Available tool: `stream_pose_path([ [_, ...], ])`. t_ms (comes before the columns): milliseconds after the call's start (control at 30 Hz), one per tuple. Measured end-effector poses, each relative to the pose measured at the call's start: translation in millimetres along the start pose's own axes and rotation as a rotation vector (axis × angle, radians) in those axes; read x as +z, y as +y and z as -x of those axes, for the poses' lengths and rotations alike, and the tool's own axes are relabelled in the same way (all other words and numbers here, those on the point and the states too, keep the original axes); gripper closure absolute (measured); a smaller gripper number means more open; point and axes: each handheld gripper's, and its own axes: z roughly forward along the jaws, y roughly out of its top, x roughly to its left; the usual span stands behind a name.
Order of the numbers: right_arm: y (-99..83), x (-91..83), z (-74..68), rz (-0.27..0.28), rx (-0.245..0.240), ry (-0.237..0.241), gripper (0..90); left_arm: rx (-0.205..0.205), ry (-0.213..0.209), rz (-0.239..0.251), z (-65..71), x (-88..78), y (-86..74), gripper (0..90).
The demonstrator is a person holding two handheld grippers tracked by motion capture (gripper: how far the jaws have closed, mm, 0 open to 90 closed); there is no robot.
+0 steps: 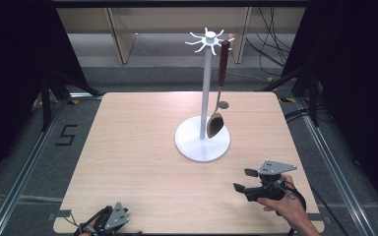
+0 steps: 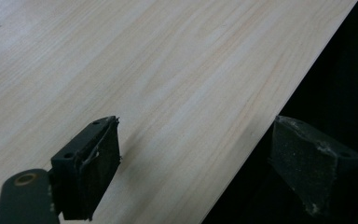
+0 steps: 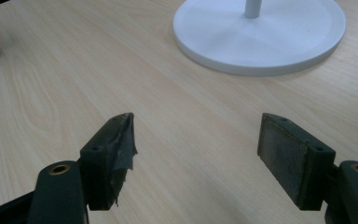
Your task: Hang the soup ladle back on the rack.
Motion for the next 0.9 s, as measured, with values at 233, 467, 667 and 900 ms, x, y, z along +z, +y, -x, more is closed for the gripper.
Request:
stream_pose_path([
  [233,-5.7,1.1,-5.5,-0.017,-0.048,-0.035,27.6,-0.001,0.001,-0.002,-0.2,-0.1,-0.2,15.2],
  [467,-10.3,0.8,-9.1,-0.040,-0.073,-0.029,27.4,-0.006,-0.006,-0.001,-1.0,0.0,-0.6,15.3],
  [667,-16.5,-4.4,-13.6,-0.057,-0.060,-0.052,26.8,-0.007,-0.006,0.000,-1.2,-0.3,-0.6,15.3],
  [900,-25.3,-7.9,-18.8,-0.106,-0.111,-0.081,25.2,-0.007,-0.004,-0.001,-1.5,-0.4,-0.6,15.3],
])
